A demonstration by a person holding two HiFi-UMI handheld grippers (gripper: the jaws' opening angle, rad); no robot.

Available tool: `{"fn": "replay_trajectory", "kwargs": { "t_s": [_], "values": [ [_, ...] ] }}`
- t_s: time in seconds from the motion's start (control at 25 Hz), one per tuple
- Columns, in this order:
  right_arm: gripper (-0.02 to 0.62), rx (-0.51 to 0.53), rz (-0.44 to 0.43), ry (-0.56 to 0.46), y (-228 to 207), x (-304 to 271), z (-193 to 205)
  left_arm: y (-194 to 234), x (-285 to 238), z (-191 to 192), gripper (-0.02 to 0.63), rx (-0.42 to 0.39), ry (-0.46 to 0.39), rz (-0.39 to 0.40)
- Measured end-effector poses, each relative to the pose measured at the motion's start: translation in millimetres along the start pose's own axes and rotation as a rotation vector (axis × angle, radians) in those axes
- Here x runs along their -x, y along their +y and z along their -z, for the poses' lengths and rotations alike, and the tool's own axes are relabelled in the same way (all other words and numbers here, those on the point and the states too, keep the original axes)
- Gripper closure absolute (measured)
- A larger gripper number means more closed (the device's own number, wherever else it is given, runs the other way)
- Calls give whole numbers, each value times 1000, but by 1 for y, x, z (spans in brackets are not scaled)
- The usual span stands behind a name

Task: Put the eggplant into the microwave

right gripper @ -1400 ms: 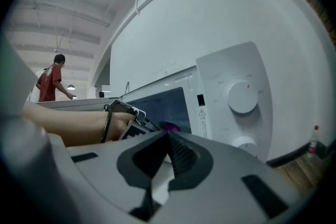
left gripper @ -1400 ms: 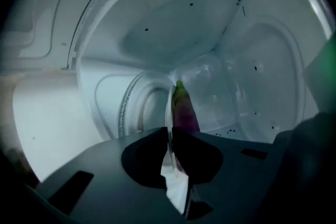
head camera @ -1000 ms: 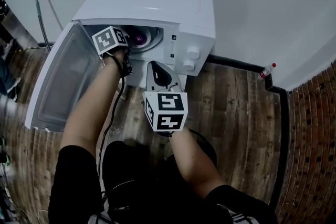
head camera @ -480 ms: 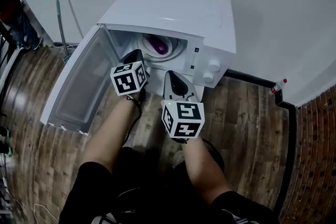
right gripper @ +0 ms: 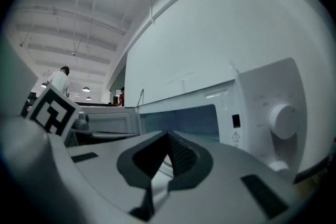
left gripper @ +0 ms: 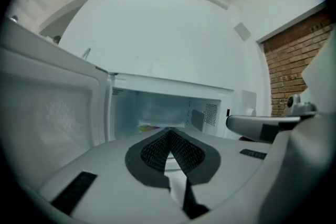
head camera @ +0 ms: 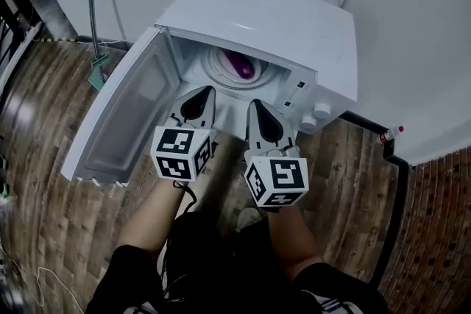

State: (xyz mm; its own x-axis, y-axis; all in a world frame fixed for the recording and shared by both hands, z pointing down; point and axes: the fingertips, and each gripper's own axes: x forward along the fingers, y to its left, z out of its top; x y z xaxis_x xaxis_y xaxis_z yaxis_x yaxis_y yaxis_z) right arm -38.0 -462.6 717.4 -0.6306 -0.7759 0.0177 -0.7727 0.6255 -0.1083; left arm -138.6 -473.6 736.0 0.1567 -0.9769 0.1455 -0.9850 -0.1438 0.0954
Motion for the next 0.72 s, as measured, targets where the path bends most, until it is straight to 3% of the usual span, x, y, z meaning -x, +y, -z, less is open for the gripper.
{"fn": "replay_trajectory", "kwargs": {
  "t_s": [0.12, 0.24, 0.44, 0.56, 0.72],
  "values": [
    [592, -2, 22, 23, -6, 4, -24, -12, 20, -36, 606, 0, 16, -7],
    [592, -10, 59, 89, -7, 16, -79, -37, 42, -98, 607, 16, 62, 11],
    [592, -3, 76, 128, 16, 42, -233, -72, 83, -248, 606, 40, 91, 39],
    [592, -11, 91, 127, 32, 67, -323, -89, 113, -318, 607, 54, 142, 36],
    [592, -41, 131, 124, 46, 99, -396, -110, 151, -386, 606, 14, 162, 38]
  ]
}}
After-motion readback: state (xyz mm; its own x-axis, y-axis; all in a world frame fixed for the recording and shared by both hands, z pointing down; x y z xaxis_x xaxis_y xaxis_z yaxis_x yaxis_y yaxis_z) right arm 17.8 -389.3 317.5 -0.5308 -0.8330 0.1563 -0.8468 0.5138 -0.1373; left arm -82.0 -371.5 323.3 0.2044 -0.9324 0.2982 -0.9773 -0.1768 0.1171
